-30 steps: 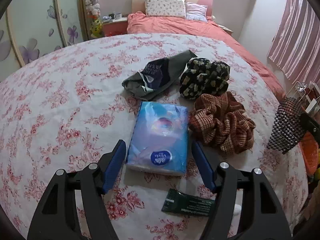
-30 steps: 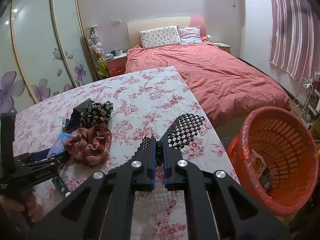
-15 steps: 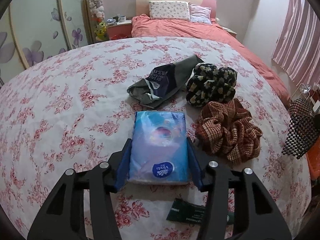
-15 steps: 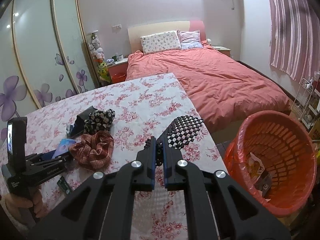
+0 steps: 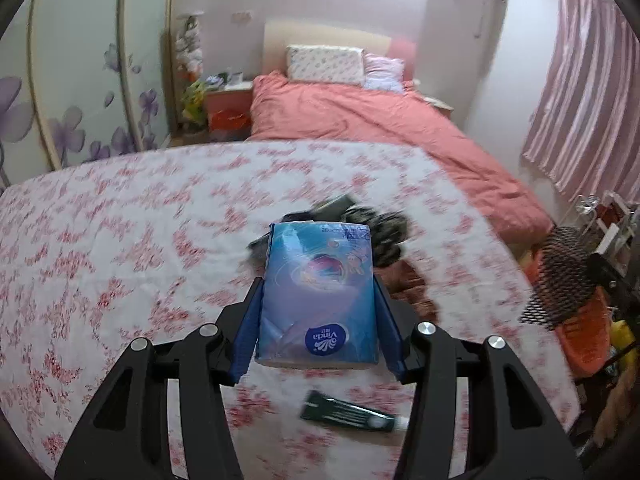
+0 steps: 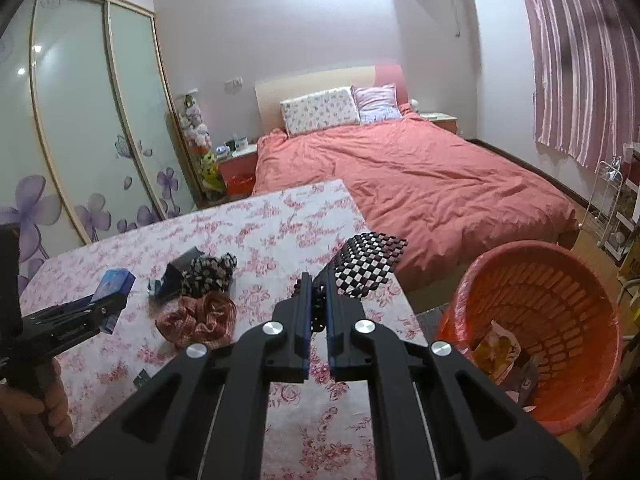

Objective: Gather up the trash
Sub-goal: 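Carry the tissue pack in left tool and mesh in right tool over the basket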

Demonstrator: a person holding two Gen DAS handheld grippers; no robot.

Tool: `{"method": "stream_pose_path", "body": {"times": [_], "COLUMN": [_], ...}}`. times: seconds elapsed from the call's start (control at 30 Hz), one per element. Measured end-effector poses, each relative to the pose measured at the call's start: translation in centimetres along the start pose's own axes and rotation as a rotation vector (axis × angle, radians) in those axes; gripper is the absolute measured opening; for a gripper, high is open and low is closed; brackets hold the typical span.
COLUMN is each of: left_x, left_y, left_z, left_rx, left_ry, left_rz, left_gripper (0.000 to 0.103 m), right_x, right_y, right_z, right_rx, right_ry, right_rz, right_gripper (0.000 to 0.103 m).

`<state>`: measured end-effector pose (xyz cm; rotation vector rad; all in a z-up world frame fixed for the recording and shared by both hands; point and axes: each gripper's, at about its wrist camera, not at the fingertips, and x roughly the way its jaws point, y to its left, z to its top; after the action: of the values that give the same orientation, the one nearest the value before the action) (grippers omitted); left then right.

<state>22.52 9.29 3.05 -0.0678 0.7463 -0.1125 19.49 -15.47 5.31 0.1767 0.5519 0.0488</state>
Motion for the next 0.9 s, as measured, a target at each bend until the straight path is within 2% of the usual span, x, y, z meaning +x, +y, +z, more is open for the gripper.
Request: {"method": "stream_pose_path", "body": {"times": [0.4, 0.6, 0.9], "left_x": [-2.4, -2.0, -0.3], "left_y": [-7.0, -11.3, -19.5], "left_z": [0.8, 1.1, 0.5], "left_rx": [0.081, 0.120, 0.221], "left_ry": [-0.058, -0.059, -0.029], "left_rz": [-0.163, -0.245, -0.375], "left_gripper": [0.052, 0.052, 0.052], "right_x": [-4.6, -6.9, -8.7], "right_y": [-3.5, -7.3, -13.9], "right_z": [0.9, 1.4, 1.2], "right_rx": [0.053, 0.103, 0.181], "right_ry": [-0.128, -0.191, -0.229], "right_rz": [-0.050, -0.108, -0.198], "right_gripper": [0.007, 0.007, 0.007]}}
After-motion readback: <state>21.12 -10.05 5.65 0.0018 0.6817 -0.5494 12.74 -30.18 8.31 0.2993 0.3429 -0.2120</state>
